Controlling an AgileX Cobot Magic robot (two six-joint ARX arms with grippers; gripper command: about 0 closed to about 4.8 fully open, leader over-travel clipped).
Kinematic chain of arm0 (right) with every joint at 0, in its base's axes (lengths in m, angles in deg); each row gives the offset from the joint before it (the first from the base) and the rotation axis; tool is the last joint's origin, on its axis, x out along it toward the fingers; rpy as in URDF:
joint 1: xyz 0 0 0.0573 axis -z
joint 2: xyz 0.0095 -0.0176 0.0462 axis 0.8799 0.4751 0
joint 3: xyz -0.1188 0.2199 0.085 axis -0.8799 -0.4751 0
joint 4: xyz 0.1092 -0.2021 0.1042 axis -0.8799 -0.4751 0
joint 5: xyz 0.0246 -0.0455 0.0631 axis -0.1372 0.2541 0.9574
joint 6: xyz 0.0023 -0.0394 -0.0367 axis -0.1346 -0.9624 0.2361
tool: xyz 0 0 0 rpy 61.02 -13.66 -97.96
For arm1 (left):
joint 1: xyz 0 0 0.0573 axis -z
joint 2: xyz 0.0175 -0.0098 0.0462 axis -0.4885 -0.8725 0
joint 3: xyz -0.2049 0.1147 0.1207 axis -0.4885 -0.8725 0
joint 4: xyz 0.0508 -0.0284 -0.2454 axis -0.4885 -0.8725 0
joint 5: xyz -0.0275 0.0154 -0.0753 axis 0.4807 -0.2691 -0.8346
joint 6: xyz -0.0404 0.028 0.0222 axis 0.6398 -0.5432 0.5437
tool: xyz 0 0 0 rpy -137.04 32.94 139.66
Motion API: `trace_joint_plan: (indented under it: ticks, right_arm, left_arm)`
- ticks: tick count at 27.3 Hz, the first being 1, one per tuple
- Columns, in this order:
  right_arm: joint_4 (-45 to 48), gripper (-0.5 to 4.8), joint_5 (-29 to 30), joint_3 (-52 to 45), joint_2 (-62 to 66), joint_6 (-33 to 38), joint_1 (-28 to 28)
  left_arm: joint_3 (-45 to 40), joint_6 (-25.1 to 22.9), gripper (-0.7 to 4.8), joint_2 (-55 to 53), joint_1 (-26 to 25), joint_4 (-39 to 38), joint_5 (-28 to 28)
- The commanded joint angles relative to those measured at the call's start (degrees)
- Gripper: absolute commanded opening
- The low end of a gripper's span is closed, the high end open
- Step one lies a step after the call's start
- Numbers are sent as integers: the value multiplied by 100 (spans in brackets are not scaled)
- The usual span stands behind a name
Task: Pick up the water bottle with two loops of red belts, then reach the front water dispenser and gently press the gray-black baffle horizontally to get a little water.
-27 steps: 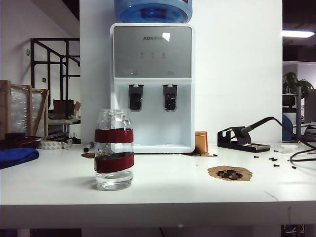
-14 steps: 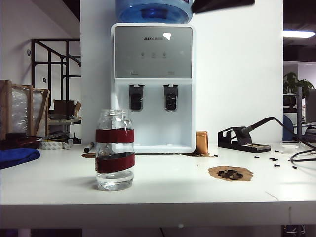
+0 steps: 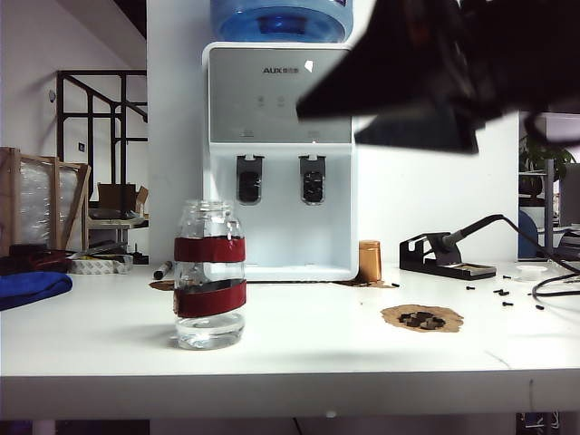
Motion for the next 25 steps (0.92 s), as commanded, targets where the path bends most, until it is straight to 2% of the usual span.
trace_joint_plan:
  ticks: [1,5,7,13,18,20,24,25]
  right_arm:
    - [225,479,144,2,442,-175,-17]
    - [1250,479,116,4,1202,-175,-15]
    - [1622,479,107,11,1683,-153,-15]
    - [2673,479,-98,131,2933,234,-11]
    - [2739,479,-175,667,3421,256,-11]
    - [2736,479,-466,772,3526,304,-11]
    - [2723,479,-450,780,3530,800,-11]
    - [2708,479,-382,758,3530,1207,-13]
  left_arm:
    - [212,-98,-5,-101,7,-101,-15]
    - [662,-98,-5,-815,7,-553,238]
    - [822,-96,-5,-1158,0,-514,284]
    - [1012,-98,-5,-1307,2,-501,341]
    - [1161,-96,-5,-1307,2,-498,212]
    - [1161,-96,-5,-1307,2,-507,214]
    - [1161,-96,-5,-1307,2,-496,236]
    - [1161,-96,-5,-1307,2,-485,234]
